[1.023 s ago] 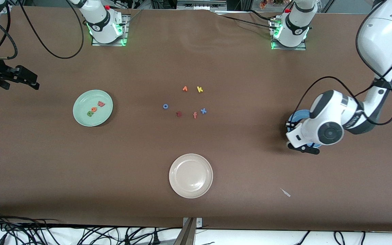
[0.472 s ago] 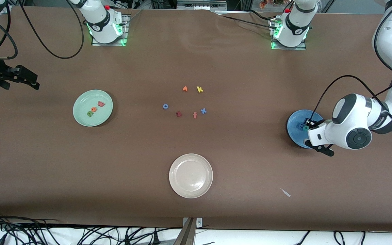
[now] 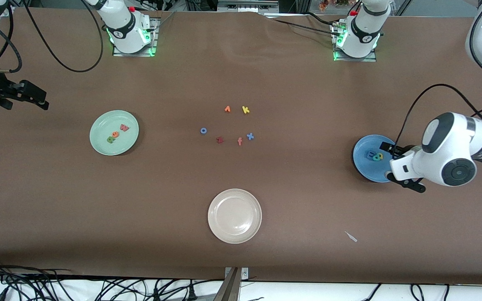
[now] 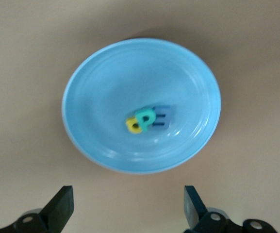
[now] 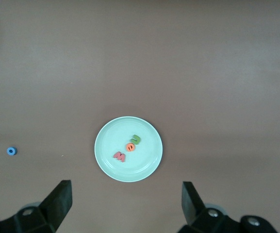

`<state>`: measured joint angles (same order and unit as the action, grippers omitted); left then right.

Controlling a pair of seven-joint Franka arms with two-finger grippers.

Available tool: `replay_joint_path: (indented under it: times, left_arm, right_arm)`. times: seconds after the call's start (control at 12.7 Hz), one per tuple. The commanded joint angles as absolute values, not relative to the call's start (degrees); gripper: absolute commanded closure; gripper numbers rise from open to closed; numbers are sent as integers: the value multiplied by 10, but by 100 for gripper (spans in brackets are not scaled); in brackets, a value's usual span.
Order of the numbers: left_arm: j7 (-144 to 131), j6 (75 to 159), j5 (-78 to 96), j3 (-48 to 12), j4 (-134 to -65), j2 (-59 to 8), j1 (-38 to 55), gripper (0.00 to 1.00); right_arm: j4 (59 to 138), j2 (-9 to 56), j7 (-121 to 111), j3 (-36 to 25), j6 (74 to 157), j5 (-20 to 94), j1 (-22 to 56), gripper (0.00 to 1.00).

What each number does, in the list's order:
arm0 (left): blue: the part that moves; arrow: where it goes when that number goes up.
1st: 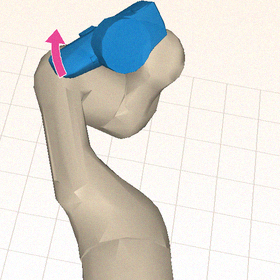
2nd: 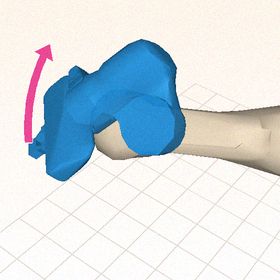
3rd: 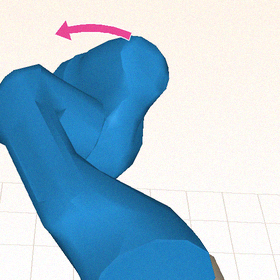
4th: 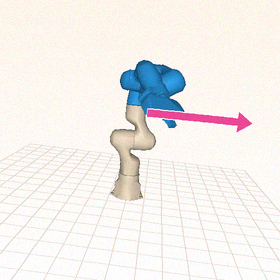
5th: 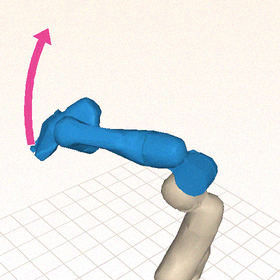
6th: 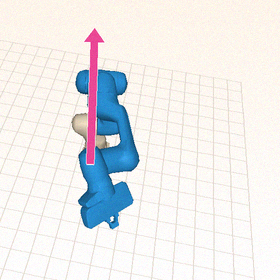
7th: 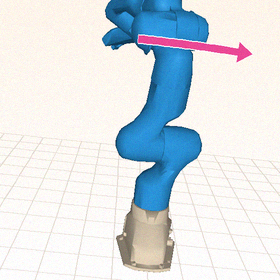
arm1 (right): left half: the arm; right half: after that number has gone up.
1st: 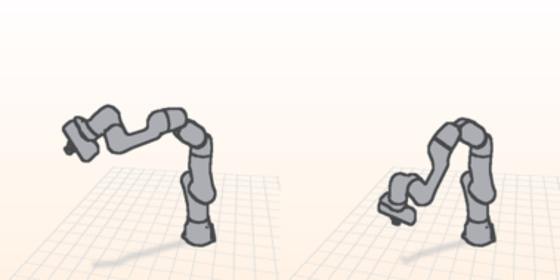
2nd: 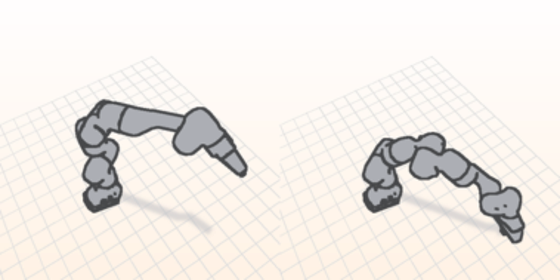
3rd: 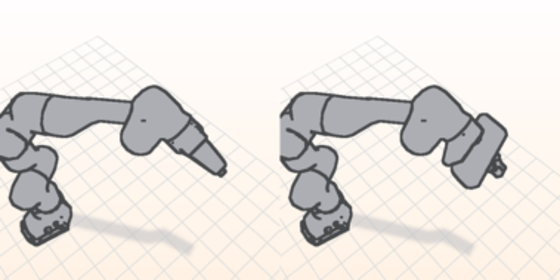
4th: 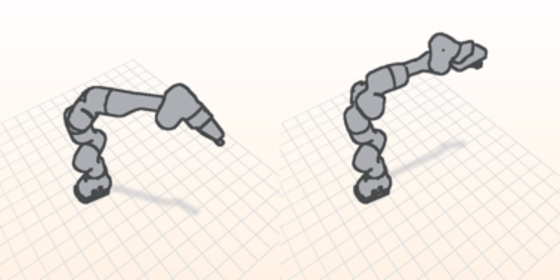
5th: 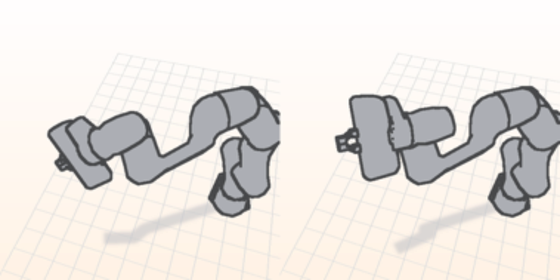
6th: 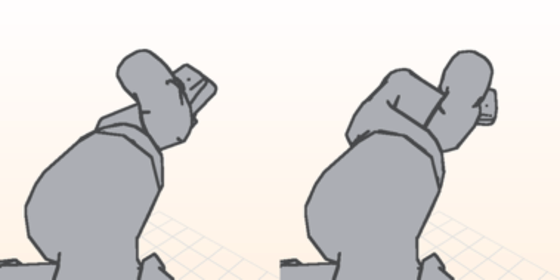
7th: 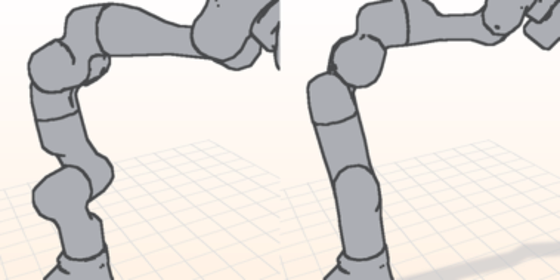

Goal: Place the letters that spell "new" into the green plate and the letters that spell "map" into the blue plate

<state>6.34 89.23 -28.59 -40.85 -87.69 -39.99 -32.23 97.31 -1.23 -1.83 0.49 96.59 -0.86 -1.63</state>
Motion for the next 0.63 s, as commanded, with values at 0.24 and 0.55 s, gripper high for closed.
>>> replay_joint_path:
  times: [0.24, 0.55]
  left_arm:
    - [63, 816, -245, -421, -805, -377, -360, 0]
    - [36, 788, -230, -411, -800, -328, -356, 0]
  right_arm:
    - [976, -17, -11, 6, 964, -2, -16, 0]
    - [976, -16, -11, 6, 963, -2, -17, 0]
